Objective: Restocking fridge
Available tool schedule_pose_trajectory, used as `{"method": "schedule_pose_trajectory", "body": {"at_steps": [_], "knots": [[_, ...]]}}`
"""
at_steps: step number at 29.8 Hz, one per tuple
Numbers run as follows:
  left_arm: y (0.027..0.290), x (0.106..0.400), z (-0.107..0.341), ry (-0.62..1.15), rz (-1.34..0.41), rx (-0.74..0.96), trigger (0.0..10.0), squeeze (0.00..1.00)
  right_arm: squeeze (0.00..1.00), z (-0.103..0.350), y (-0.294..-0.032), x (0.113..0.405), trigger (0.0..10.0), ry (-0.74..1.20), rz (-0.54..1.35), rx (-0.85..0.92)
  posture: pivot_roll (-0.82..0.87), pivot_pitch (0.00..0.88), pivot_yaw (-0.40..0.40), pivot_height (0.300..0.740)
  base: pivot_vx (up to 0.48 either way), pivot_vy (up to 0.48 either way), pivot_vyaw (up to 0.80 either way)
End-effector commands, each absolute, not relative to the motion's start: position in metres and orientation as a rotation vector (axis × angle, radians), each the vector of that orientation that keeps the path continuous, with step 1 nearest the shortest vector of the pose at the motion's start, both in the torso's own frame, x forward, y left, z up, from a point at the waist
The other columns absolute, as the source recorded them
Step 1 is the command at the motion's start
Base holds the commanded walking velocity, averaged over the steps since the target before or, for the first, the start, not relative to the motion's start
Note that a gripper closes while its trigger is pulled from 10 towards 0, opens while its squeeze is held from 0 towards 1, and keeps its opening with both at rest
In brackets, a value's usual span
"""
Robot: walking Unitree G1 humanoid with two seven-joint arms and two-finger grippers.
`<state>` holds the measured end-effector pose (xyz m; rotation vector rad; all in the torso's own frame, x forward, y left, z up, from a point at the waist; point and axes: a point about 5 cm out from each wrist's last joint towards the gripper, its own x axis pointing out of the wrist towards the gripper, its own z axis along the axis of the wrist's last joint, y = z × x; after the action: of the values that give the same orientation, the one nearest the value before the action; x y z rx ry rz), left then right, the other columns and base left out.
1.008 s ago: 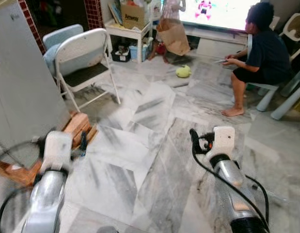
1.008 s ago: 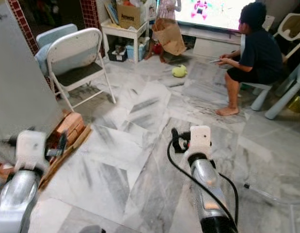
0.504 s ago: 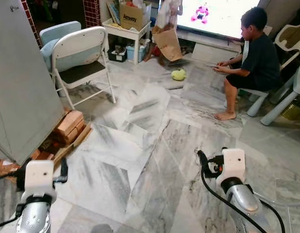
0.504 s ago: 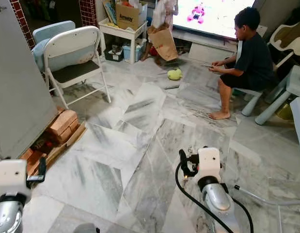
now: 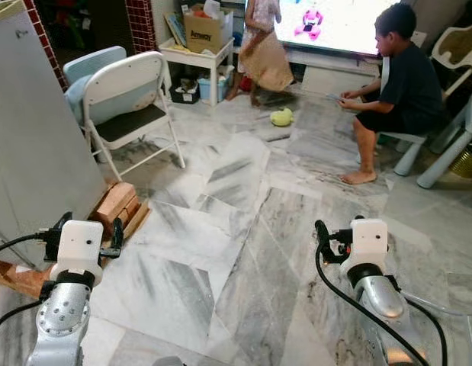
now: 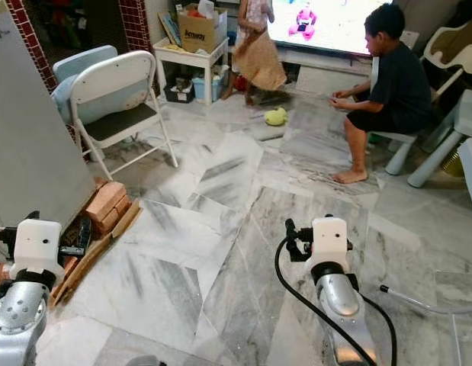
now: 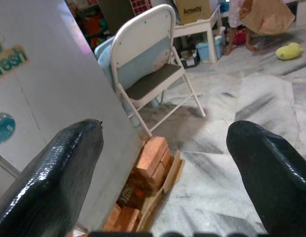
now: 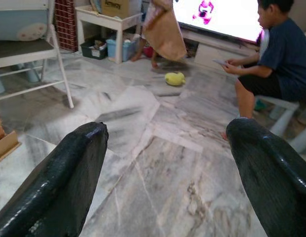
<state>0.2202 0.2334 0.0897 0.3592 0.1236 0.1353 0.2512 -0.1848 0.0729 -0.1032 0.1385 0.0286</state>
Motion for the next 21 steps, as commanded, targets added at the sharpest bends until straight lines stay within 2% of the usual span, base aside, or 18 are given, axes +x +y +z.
{"method": "schedule_pose_trajectory", "body": {"at_steps": [1,7,8,17,21], "knots": [[0.236,0.219,0.094,0.114,0.156,0.361,10.0,0.00,0.00,0.074,-0.183,0.256,10.0,0.133,0.042,-0.100,0.10,0.024,-0.047,0.740,0.000,0.000,0.00],[0.231,0.211,0.091,0.112,0.213,0.299,10.0,0.00,0.00,0.076,-0.178,0.268,10.0,0.118,0.072,-0.078,0.12,0.023,-0.088,0.740,0.000,0.000,0.00],[0.228,0.208,0.089,0.113,0.211,0.298,10.0,0.00,0.00,0.080,-0.173,0.273,10.0,0.109,0.095,-0.062,0.13,0.014,-0.111,0.740,0.000,0.315,0.00],[0.227,0.213,0.092,0.099,0.221,0.342,10.0,0.00,0.00,0.086,-0.169,0.285,10.0,0.084,0.129,-0.067,0.13,0.018,-0.117,0.740,0.000,0.456,0.00],[0.227,0.216,0.095,0.089,0.228,0.379,10.0,0.00,0.00,0.088,-0.171,0.286,10.0,0.078,0.121,-0.065,0.13,0.018,-0.111,0.740,0.285,0.386,0.00]]}}
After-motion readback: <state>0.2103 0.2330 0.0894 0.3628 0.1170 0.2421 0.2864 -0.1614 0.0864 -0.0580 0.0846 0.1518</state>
